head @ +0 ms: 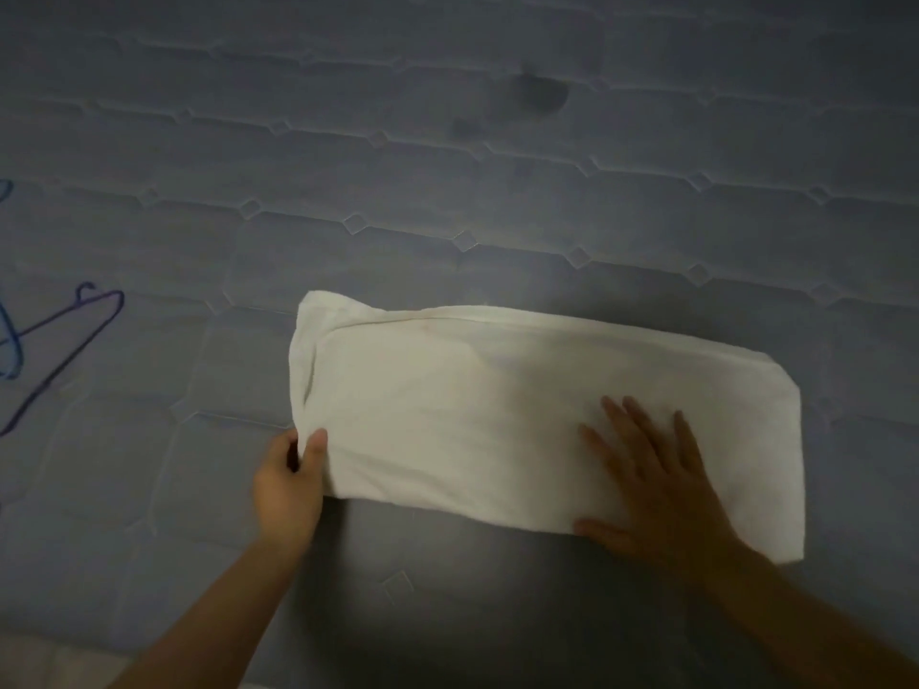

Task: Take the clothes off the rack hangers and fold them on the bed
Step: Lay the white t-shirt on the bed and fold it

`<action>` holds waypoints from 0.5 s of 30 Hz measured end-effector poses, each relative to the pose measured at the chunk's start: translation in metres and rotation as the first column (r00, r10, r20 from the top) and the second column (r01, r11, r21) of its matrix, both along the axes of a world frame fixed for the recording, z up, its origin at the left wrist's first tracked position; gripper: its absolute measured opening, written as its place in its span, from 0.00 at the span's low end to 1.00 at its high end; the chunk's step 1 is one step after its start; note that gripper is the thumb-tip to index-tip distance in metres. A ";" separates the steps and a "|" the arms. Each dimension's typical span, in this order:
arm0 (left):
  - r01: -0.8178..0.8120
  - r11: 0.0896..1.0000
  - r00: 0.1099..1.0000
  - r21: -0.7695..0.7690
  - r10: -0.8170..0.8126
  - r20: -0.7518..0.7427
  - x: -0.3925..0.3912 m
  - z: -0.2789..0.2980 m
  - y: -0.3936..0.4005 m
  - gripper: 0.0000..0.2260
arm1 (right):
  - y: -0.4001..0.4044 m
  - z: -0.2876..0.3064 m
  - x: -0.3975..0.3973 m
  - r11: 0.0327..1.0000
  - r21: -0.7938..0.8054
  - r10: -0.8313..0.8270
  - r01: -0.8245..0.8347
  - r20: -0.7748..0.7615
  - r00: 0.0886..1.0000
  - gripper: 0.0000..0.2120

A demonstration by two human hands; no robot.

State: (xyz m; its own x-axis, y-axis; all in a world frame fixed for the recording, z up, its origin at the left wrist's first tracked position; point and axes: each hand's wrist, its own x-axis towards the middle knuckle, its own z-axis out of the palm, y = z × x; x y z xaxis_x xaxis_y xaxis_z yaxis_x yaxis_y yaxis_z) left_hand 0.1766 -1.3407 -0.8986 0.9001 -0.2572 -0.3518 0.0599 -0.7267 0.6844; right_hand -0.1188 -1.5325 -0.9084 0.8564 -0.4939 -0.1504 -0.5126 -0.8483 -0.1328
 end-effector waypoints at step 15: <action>-0.161 0.987 0.987 -0.012 0.161 0.005 0.055 -0.003 0.025 0.12 | -0.016 0.000 -0.056 0.992 0.066 -0.087 0.104 -0.224 0.971 0.65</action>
State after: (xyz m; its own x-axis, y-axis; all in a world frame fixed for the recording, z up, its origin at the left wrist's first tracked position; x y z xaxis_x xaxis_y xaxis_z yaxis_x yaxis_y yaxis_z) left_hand 0.2313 -1.3158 -0.9017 0.9320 -0.1130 -0.3443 0.1713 -0.6998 0.6935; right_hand -0.1745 -1.5489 -0.9082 0.7472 -0.5516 -0.3707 -0.6147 -0.7856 -0.0701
